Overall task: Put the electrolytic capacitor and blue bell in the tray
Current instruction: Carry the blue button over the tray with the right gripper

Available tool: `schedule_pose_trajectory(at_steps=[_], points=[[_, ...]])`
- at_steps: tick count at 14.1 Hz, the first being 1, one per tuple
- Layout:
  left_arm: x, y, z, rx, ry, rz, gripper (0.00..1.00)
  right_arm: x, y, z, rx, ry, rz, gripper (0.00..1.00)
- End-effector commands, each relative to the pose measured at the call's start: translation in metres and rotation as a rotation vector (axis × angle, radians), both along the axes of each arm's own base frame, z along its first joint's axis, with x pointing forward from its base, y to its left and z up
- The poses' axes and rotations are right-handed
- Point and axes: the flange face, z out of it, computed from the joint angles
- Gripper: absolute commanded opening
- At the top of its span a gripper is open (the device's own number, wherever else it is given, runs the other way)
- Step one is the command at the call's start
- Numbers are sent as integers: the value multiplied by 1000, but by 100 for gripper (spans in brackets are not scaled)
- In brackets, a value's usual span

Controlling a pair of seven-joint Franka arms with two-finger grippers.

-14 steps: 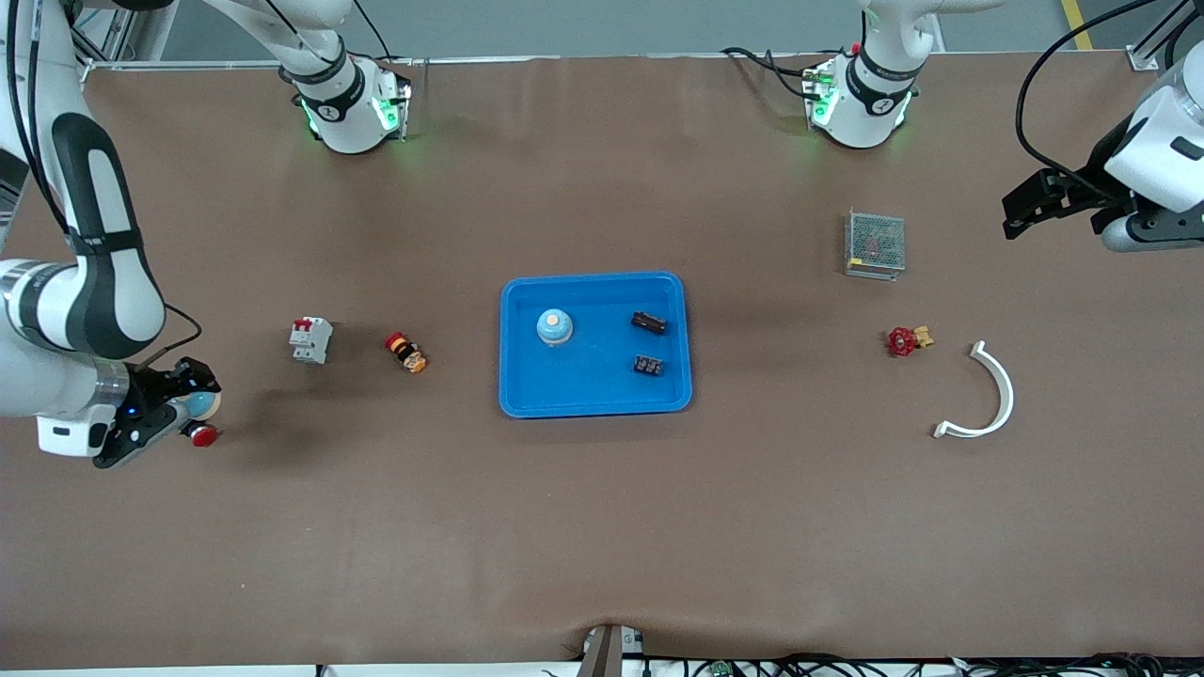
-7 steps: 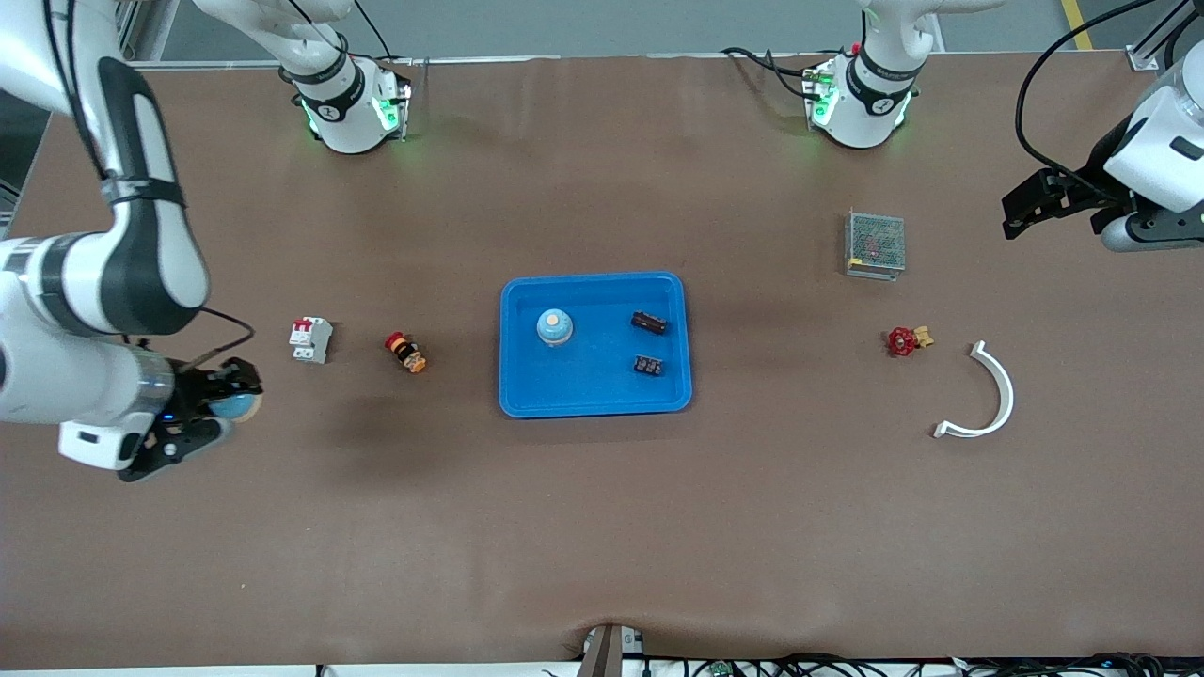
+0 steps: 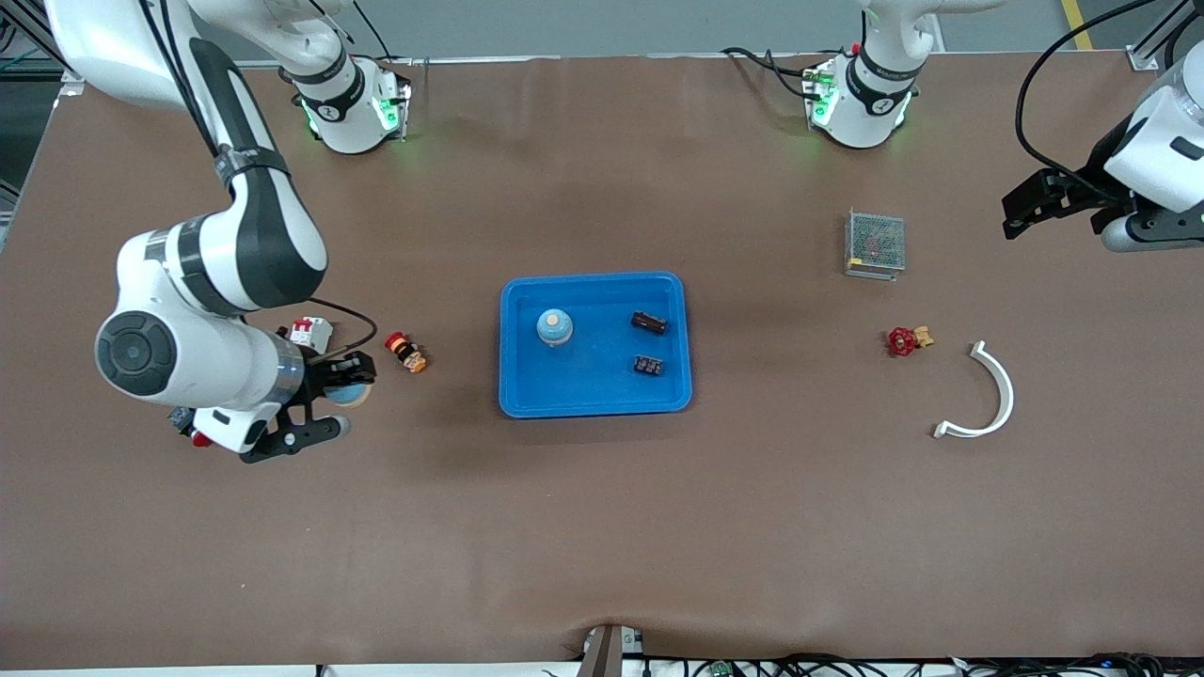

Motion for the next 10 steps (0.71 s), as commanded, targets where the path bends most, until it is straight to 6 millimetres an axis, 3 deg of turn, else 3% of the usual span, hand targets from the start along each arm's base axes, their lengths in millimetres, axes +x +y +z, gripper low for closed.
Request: schedule_pose_trajectory(at_steps=[1, 6, 10], points=[[-3, 1, 7, -4, 0, -18, 100, -7, 46, 3, -3, -3, -95, 41], [-4, -1, 13, -8, -10, -24, 100, -39, 151, 6, 42, -11, -278, 41], [-4, -4, 11, -7, -5, -29, 100, -59, 206, -8, 53, -33, -363, 41]])
